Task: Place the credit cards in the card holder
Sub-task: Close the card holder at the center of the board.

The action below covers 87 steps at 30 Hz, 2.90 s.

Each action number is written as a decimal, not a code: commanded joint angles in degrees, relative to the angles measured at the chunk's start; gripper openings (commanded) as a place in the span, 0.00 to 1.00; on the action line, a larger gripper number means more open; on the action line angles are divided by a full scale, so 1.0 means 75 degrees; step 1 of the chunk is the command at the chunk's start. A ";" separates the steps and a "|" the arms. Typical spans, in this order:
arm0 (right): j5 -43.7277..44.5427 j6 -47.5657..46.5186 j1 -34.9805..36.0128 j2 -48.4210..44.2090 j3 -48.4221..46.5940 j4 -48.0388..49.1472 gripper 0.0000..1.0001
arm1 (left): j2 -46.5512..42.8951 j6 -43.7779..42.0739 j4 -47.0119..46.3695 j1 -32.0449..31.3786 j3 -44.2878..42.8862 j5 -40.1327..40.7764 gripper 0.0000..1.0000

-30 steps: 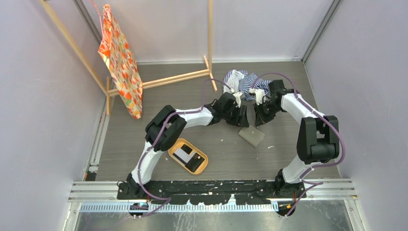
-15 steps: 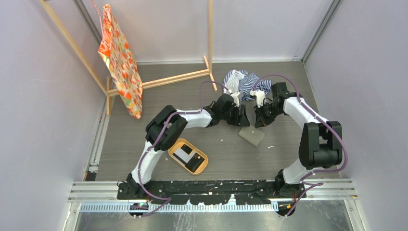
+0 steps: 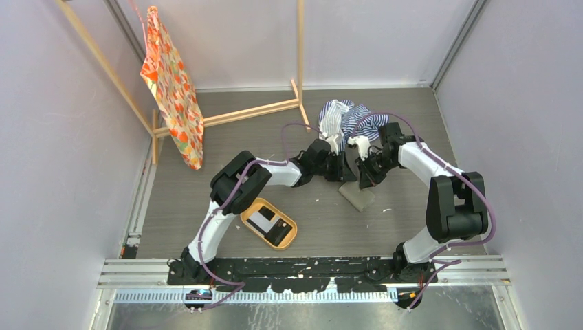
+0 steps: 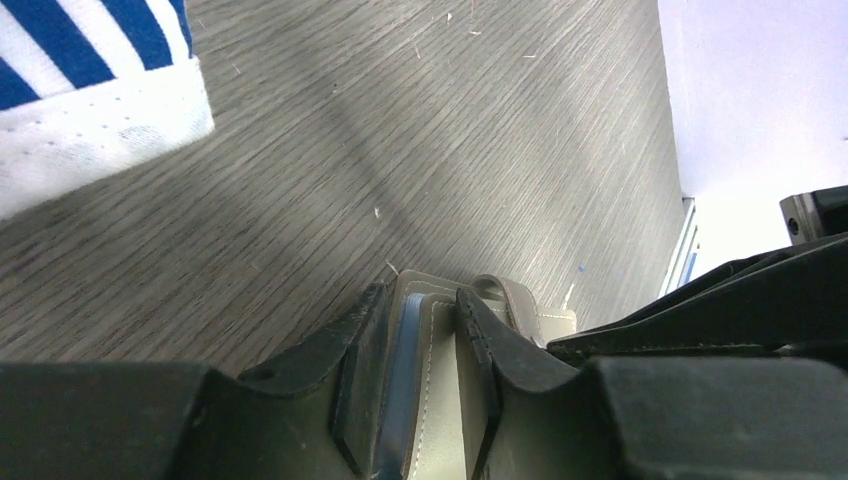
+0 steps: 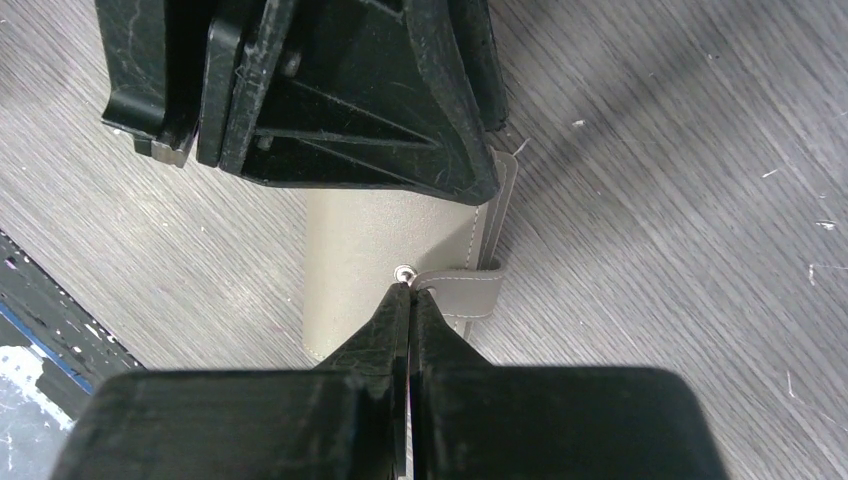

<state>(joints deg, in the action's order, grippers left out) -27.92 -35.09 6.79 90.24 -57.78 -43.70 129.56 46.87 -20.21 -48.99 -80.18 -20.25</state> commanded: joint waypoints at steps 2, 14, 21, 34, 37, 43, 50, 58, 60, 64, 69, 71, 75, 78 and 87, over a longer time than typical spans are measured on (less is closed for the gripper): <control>-0.0013 -0.0033 0.0161 -0.0271 0.0083 0.0170 0.01 | 0.0814 -0.0093 0.1803 -0.0136 0.0644 0.0126 0.31; 0.0046 0.0215 0.0338 -0.0351 0.0123 0.0304 0.01 | 0.0804 0.0049 0.1608 -0.0159 0.0751 0.0129 0.27; 0.0053 0.0180 0.0343 -0.0511 0.0110 0.0251 0.01 | 0.0816 0.0067 0.1579 -0.0159 0.0750 0.0102 0.26; 0.0314 -0.0057 0.0645 -0.0316 0.0139 0.0108 0.01 | 0.0877 0.0078 0.1563 -0.0159 0.0724 0.0076 0.25; 0.0430 -0.0033 0.0716 -0.0259 0.0134 0.0143 0.01 | 0.0883 0.0078 0.1546 -0.0159 0.0734 0.0064 0.25; 0.0641 -0.0125 0.0850 -0.0199 0.0157 0.0091 0.01 | 0.0886 0.0090 0.1511 -0.0159 0.0764 0.0043 0.25; 0.0641 -0.0143 0.0984 -0.0187 0.0134 0.0014 0.01 | 0.0893 0.0102 0.1488 -0.0159 0.0788 0.0040 0.25; 0.0878 -0.0160 0.1156 -0.0123 0.0131 0.0003 0.01 | 0.0906 0.0125 0.1464 -0.0159 0.0789 0.0030 0.25; 0.0980 -0.0161 0.1261 -0.0099 0.0142 0.0014 0.01 | 0.0893 0.0125 0.1464 -0.0159 0.0797 0.0028 0.25; 0.1127 -0.0150 0.1363 -0.0011 0.0145 0.0014 0.01 | 0.0909 0.0137 0.1441 -0.0159 0.0800 0.0030 0.25; 0.1335 -0.0092 0.1395 0.0158 0.0122 -0.0003 0.01 | 0.0906 0.0147 0.1408 -0.0159 0.0820 -0.0006 0.25; 0.1431 -0.0097 0.1443 0.0183 0.0138 -0.0038 0.01 | 0.0909 0.0149 0.1405 -0.0159 0.0815 -0.0004 0.25; 0.1596 -0.0125 0.1618 0.0185 0.0213 -0.0050 0.01 | 0.0904 0.0149 0.1393 -0.0159 0.0832 -0.0006 0.25; 0.1642 -0.0142 0.1674 0.0175 0.0253 -0.0115 0.01 | 0.0913 0.0149 0.1382 -0.0148 0.0831 -0.0004 0.25; 0.1888 -0.0207 0.1699 0.0071 0.0395 -0.0249 0.01 | 0.0903 0.0149 0.1370 -0.0147 0.0855 -0.0019 0.25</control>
<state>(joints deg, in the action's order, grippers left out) -15.46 -35.90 18.39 90.00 -56.99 -42.15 130.39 52.14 -26.04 -48.93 -77.89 -21.65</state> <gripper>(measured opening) 0.020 0.250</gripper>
